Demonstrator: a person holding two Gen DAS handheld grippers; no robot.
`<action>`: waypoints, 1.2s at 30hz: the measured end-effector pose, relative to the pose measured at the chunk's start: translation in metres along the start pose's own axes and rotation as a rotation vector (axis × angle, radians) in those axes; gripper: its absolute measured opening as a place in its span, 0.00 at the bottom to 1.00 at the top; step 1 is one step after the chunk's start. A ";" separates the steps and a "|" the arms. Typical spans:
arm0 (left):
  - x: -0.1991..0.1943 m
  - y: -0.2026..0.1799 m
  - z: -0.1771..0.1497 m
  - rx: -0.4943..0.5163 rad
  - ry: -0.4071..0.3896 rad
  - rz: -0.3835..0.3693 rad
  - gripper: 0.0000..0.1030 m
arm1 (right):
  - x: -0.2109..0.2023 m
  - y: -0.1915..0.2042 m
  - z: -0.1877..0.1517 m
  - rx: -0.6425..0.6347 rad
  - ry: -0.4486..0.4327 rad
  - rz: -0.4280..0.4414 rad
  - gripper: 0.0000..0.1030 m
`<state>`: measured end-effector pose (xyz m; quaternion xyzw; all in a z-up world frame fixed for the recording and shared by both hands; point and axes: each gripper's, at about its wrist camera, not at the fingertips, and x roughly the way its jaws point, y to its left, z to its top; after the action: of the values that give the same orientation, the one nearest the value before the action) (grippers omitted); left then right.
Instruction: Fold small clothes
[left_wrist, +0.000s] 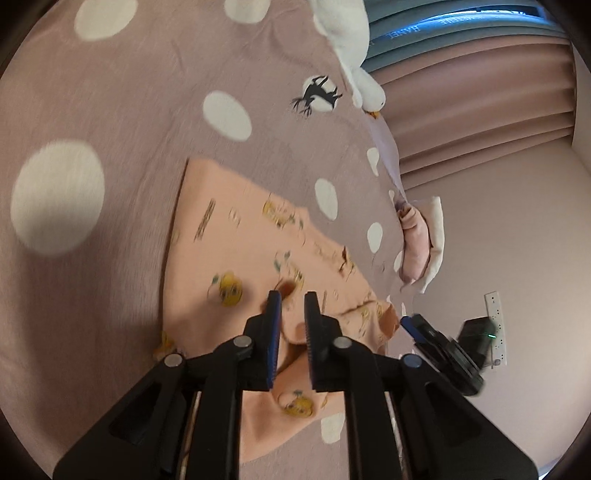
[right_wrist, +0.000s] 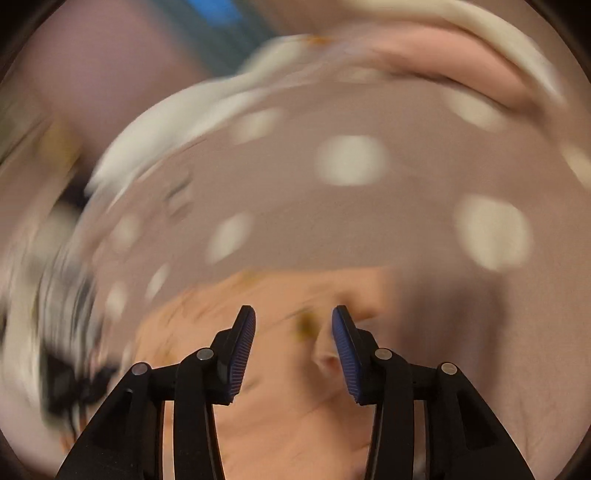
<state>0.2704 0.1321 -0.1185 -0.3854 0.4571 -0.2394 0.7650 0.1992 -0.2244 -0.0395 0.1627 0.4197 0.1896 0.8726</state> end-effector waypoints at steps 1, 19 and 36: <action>0.001 0.001 -0.005 -0.001 0.001 0.002 0.11 | 0.006 0.030 -0.007 -0.112 0.037 0.033 0.43; -0.007 -0.002 -0.056 0.259 0.119 0.201 0.33 | 0.134 0.201 -0.047 -0.657 0.325 -0.063 0.43; -0.006 0.016 -0.058 0.219 0.105 0.179 0.06 | 0.118 0.225 0.028 -0.664 0.126 -0.047 0.05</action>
<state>0.2162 0.1245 -0.1451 -0.2444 0.5002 -0.2384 0.7958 0.2457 0.0238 -0.0021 -0.1521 0.3919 0.3052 0.8545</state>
